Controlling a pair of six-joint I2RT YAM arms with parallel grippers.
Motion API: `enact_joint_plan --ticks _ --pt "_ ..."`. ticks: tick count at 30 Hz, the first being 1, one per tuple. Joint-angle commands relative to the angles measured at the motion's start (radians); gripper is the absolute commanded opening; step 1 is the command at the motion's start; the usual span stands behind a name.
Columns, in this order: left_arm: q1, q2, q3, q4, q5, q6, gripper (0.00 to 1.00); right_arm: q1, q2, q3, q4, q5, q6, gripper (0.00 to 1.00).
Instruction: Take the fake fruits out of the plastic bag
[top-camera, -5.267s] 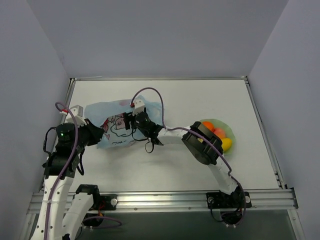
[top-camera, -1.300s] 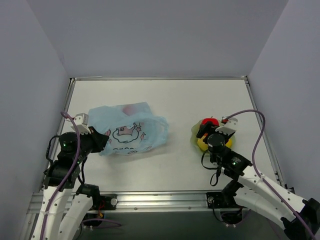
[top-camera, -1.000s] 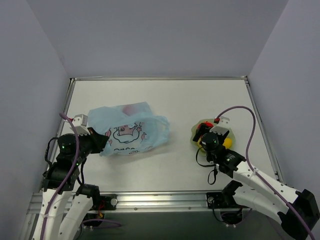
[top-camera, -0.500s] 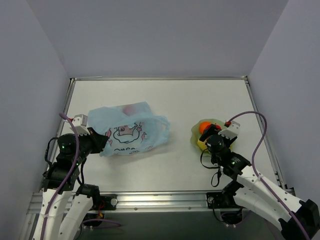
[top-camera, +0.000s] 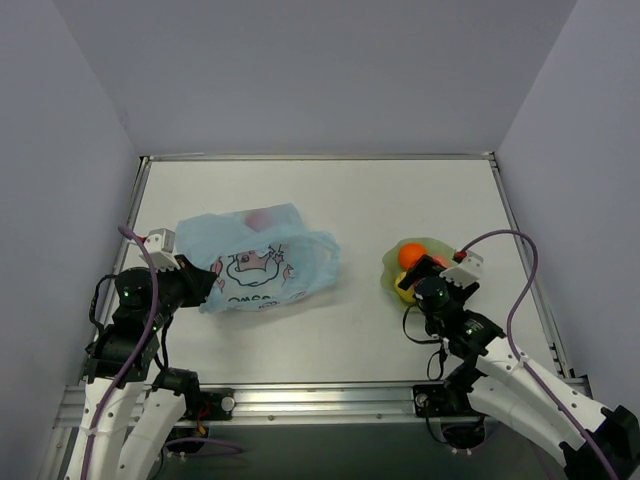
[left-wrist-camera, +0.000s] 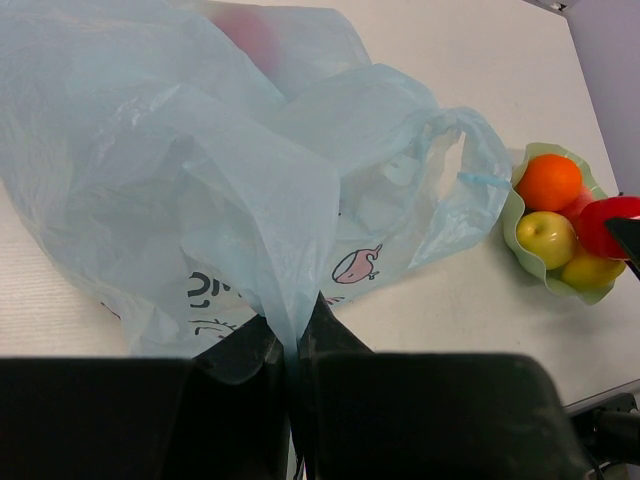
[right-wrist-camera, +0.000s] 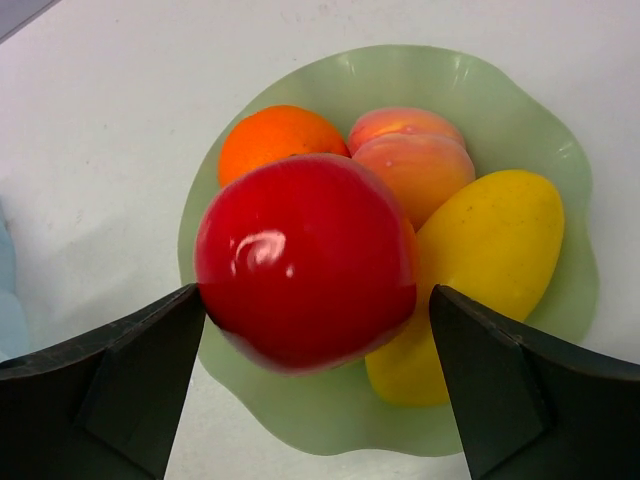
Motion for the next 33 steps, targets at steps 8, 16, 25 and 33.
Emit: enact_joint_plan --ticks 8,16,25,33 --pt "0.011 0.015 0.012 0.009 0.017 0.015 0.02 -0.006 0.012 0.092 -0.023 0.079 -0.058 0.92" --pt "0.012 0.019 0.012 0.009 0.017 0.016 0.02 -0.001 -0.019 0.176 -0.041 0.021 -0.146 0.91" --pt "0.02 0.036 0.013 0.026 0.024 0.003 0.02 0.291 0.26 0.239 0.404 -0.308 -0.304 0.25" --pt "0.019 0.076 0.059 0.167 0.07 -0.137 0.02 0.463 0.781 0.417 0.807 -0.365 -0.411 0.24"
